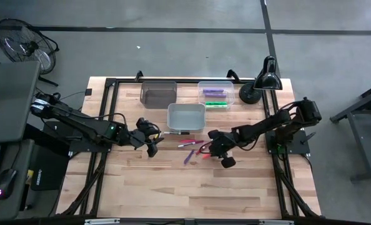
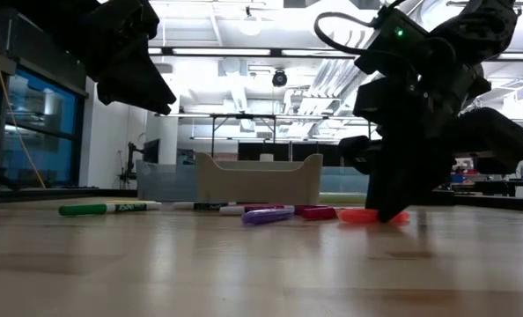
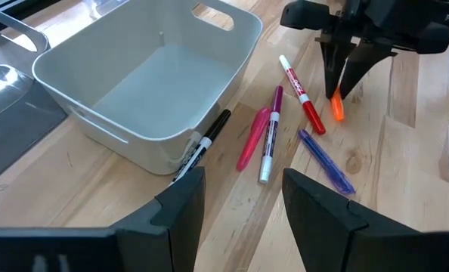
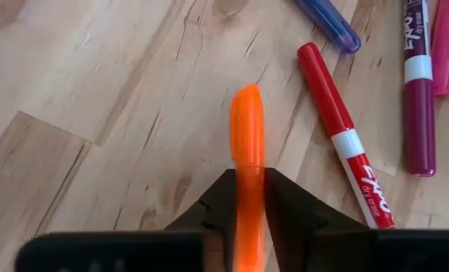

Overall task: Pick & Place Markers
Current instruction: Put the orange pen into the gray bin

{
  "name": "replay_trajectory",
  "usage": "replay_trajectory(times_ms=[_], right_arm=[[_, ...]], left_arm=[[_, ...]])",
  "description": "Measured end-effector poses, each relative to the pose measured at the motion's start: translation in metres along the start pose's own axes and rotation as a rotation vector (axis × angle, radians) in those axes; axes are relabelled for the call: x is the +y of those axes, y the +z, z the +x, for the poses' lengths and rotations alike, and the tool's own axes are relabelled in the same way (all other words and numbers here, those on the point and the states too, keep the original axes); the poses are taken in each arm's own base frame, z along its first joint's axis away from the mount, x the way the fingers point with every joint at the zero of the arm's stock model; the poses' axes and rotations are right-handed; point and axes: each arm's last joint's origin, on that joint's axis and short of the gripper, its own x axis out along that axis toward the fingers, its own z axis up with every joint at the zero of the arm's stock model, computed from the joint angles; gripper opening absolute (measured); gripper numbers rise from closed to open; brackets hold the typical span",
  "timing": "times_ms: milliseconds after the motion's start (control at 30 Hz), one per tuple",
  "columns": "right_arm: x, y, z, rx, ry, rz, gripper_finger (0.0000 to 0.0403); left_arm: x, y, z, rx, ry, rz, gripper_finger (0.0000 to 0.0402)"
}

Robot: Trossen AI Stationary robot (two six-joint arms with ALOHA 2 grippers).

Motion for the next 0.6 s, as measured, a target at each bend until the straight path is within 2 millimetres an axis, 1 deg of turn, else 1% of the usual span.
replay_trajectory(times_ms=[100, 167, 233, 367, 467, 600], right_arm=[[0.000, 0.000, 0.000, -0.002, -0.002, 0.000, 0.0035], [0.000, 0.001, 0.000, -0.004, -0.002, 0.000, 0.0030], [0.000, 0.001, 0.000, -0.006, -0.004, 0.006, 0.0033], [-0.001, 0.002, 0.000, -0.004, -0.030, 0.032, 0.0051], [-0.003, 0.007, 0.000, -0.012, -0.055, 0.036, 0.0050], [-0.006, 0.020, -0.003, -0.035, -0.066, 0.051, 0.0036]], left_arm=[[0.000, 0.000, 0.000, 0.000, 0.000, 0.000, 0.0175], [0.000, 0.000, 0.000, 0.000, 0.000, 0.000, 0.0175], [0.000, 0.000, 0.000, 0.000, 0.000, 0.000, 0.0175], [0.000, 0.000, 0.000, 0.000, 0.000, 0.000, 0.0175], [0.000, 0.000, 0.000, 0.000, 0.000, -0.001, 0.0175], [0.000, 0.000, 0.000, 0.001, 0.000, 0.000, 0.0175]])
